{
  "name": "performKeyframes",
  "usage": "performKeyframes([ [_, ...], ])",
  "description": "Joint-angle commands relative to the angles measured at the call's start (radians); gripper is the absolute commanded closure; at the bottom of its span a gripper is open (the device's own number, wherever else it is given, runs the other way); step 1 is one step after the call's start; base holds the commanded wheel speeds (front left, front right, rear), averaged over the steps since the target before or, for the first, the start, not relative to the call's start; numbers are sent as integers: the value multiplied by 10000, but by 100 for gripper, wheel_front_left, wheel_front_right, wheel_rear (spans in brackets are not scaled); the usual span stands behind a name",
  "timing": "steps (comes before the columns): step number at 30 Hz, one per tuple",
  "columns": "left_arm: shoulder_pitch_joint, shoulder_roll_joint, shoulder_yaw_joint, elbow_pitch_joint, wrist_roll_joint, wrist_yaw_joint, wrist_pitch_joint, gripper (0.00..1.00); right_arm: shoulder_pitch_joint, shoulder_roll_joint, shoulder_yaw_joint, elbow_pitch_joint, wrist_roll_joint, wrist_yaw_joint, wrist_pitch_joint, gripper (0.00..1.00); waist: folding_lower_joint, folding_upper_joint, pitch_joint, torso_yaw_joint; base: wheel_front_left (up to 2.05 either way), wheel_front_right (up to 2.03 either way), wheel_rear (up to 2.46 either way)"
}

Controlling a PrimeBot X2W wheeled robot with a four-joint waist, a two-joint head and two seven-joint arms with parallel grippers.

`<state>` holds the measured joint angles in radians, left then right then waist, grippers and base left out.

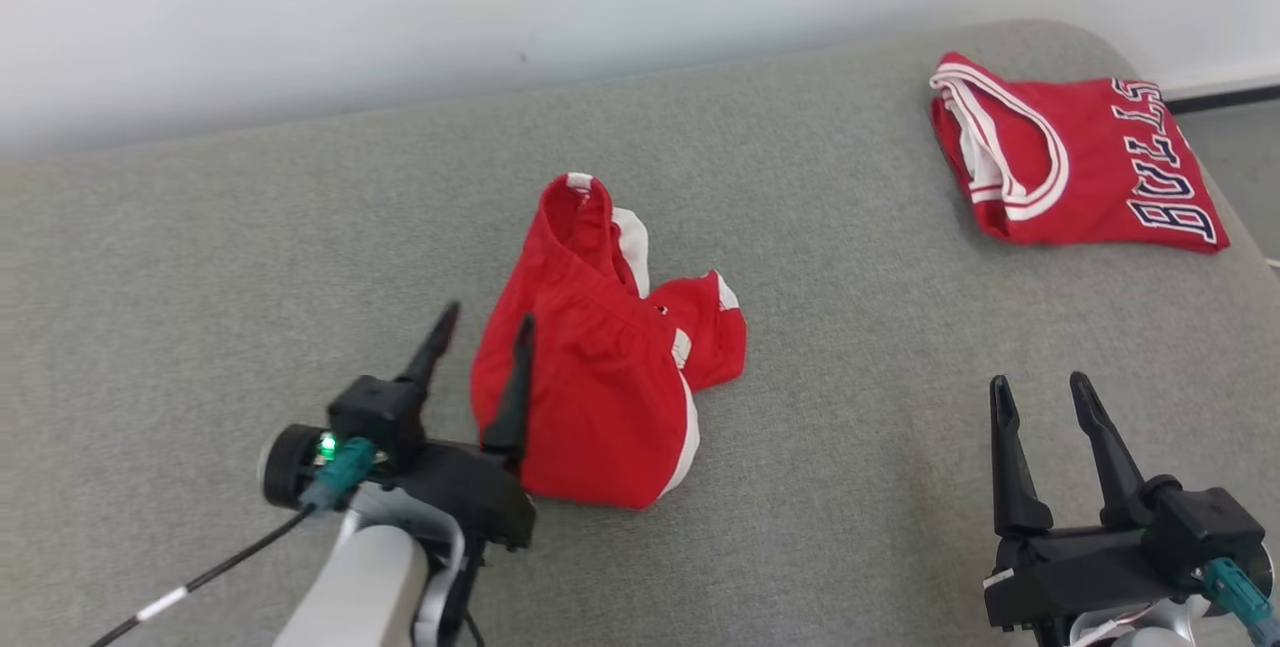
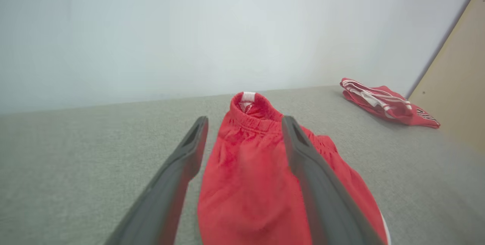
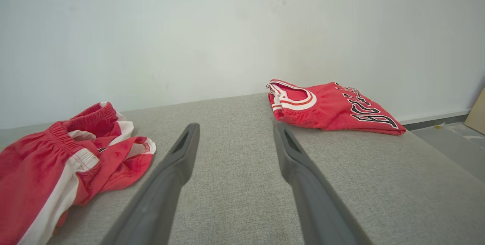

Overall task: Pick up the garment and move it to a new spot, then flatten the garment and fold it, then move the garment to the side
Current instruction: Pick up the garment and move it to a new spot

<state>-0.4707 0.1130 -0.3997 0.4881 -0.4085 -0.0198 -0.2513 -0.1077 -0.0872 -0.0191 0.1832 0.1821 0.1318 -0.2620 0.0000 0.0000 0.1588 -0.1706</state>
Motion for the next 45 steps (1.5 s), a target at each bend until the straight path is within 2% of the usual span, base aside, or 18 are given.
performKeyframes([
  [1, 245, 144, 140, -167, 112, 79, -86, 0, 132, -72, 1, -14, -17, -26, -32, 0, 0, 0, -359, 339, 0, 0, 0],
  [8, 1366, 754, 1294, -1744, 478, 518, -136, 0, 461, -76, 35, -96, 82, -26, 62, 0, 0, 0, -958, 830, 0, 0, 0],
  [11, 1987, 1002, 1813, -2340, 641, 522, -139, 0, 640, -77, 83, -140, 104, -26, 117, 0, 0, 0, -1183, 1002, 0, 0, 0],
  [18, 3428, 1192, 2598, -3239, 869, 381, -140, 0, 1026, -51, 143, -362, 210, -26, 315, 0, 0, 0, -1555, 1384, 0, 0, 0],
  [28, 5112, 845, 3346, -4042, 1122, 181, -141, 0, 1353, -119, 150, -624, 284, -26, 501, 0, 0, 0, -1603, 1681, 0, 0, 0],
  [45, 5504, 189, 3892, -4062, 1540, -419, -142, 0, 1526, 37, 250, -435, 401, -26, 446, 0, 0, 0, -1657, 1780, 0, 0, 0],
])
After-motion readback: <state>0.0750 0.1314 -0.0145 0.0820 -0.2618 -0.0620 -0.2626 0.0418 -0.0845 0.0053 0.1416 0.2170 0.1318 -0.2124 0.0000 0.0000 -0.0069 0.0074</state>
